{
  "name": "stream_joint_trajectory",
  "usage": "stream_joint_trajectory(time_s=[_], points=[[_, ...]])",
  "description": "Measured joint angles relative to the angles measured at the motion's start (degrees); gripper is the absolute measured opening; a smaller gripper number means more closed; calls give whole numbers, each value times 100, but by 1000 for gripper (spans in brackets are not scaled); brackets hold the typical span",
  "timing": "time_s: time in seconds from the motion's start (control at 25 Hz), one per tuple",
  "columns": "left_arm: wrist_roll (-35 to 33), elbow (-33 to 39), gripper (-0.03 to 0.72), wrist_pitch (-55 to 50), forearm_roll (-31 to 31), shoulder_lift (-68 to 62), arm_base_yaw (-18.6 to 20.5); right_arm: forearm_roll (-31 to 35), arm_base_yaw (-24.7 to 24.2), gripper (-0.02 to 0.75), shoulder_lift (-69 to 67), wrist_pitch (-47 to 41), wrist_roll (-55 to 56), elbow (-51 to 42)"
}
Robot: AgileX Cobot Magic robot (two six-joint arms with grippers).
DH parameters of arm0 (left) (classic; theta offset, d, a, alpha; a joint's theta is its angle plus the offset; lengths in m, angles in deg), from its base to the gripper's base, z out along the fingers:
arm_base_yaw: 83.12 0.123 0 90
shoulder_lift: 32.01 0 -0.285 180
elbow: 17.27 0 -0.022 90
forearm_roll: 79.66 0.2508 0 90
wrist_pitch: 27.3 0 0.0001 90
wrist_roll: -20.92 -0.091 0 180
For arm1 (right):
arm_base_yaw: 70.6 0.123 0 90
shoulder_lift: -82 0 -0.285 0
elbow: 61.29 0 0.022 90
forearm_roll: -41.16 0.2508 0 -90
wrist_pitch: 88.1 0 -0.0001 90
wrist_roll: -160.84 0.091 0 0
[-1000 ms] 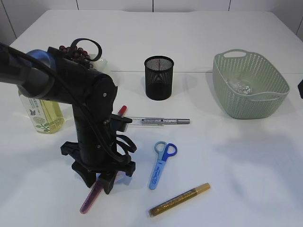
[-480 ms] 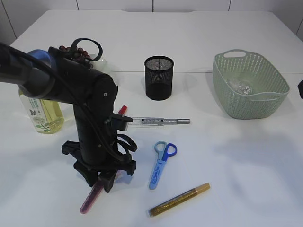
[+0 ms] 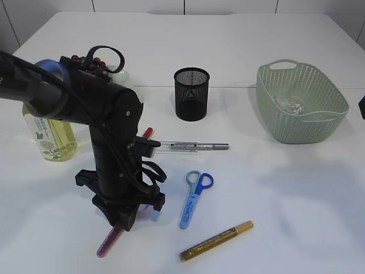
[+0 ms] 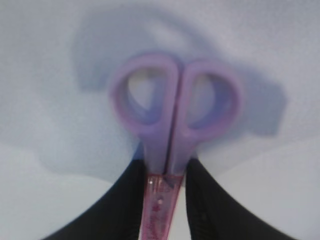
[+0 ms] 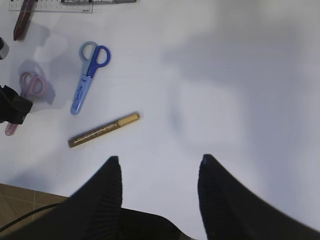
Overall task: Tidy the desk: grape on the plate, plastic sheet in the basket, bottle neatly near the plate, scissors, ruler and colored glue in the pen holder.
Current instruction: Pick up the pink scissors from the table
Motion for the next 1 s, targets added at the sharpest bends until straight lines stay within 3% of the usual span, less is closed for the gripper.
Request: stream_joint_trajectory(time_s=[0.44,1.0], points=[[0,0,152,33,-10,0,0,0,0,399,0,0,-8,0],[0,0,150,55,70,0,0,0,0,399,0,0,-21,0]])
